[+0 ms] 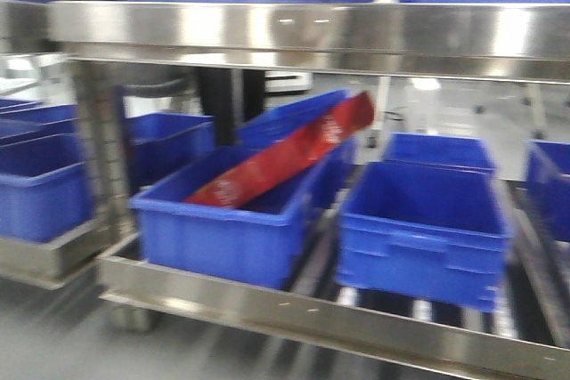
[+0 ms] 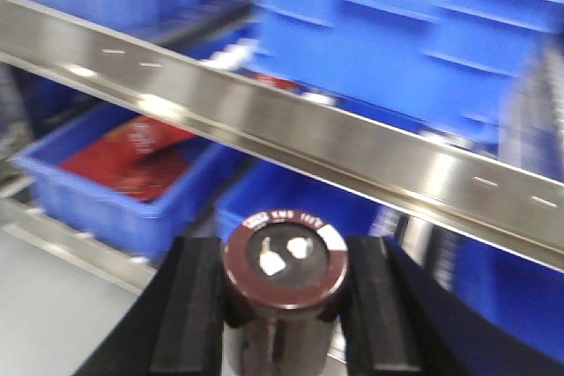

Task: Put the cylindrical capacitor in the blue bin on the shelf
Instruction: 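Drive the base up to the shelf of blue bins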

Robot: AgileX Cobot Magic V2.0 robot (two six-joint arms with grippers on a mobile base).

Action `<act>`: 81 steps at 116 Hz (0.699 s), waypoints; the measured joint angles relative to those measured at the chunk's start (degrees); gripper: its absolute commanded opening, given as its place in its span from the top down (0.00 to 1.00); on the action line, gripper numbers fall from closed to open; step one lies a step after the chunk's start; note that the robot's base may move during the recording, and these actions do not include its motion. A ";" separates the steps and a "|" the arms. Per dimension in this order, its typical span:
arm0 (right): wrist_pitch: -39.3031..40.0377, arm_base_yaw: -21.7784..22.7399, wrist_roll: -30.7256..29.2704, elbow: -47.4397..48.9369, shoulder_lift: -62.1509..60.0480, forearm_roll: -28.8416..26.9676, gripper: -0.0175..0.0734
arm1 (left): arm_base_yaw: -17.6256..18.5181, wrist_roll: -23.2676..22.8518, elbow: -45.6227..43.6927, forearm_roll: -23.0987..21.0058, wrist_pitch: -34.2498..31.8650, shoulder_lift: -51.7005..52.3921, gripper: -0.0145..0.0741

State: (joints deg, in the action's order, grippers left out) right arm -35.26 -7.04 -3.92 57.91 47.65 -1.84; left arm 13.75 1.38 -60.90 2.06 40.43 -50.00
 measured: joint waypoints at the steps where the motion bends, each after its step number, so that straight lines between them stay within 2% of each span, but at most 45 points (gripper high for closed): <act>1: 0.00 0.00 0.00 0.00 0.00 0.00 0.99 | 0.00 0.00 0.00 0.00 0.00 0.00 0.96; 81: 0.00 0.00 0.00 0.00 0.00 0.00 0.99 | 0.00 0.00 0.00 0.00 0.00 0.00 0.96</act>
State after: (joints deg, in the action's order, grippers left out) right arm -35.26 -7.04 -3.92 57.91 47.65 -1.84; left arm 13.75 1.38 -60.90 2.06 40.43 -50.00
